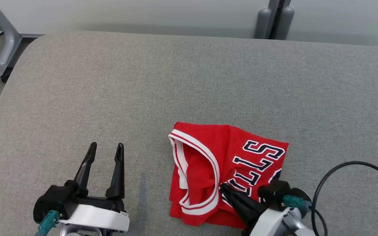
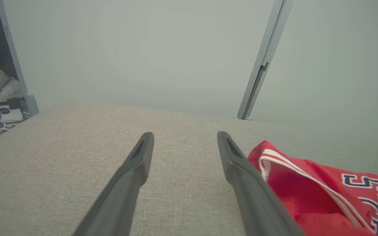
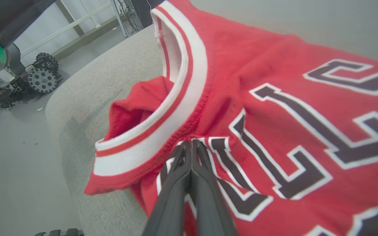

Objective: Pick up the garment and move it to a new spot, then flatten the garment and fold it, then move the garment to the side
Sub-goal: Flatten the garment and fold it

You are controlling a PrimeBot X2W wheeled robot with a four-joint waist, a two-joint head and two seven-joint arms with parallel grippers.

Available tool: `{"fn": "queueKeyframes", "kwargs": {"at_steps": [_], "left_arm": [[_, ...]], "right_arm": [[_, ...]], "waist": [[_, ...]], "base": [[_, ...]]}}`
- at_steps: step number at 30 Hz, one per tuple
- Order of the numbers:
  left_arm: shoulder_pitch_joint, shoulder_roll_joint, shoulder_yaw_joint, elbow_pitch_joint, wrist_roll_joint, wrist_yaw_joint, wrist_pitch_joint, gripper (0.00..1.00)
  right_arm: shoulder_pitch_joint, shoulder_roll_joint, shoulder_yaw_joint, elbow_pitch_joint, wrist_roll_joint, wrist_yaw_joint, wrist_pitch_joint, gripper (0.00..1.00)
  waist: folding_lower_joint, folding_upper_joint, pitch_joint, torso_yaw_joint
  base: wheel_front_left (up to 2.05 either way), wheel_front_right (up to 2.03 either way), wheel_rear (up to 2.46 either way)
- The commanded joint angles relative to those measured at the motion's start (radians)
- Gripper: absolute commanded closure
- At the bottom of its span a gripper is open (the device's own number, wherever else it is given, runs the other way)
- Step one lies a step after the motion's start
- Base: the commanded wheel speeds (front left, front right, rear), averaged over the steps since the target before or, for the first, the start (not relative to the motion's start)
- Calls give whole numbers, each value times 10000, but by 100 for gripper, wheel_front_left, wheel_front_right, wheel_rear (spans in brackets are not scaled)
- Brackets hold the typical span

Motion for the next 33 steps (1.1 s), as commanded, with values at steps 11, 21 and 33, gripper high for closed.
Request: {"fn": "queueKeyframes", "kwargs": {"at_steps": [11,21,33], "left_arm": [[-239,-133,172,-24,170,-238,-42,0],[-93,-243,375,-10,282,-303,-43,0],[221,-162,576,-42,515,-273,-43,0]], "right_arm": [[-848,214,488,697,490,-4,-313,100],[-553,32,64,841,711,-4,-823,100],[312,-59,-2292,-851,314,-4,-1895,0]], "waist": [[0,0,184,221],[0,0,86,65],[0,0,-477,-404]], "base": [[0,0,0],[0,0,0],[0,0,0]]}}
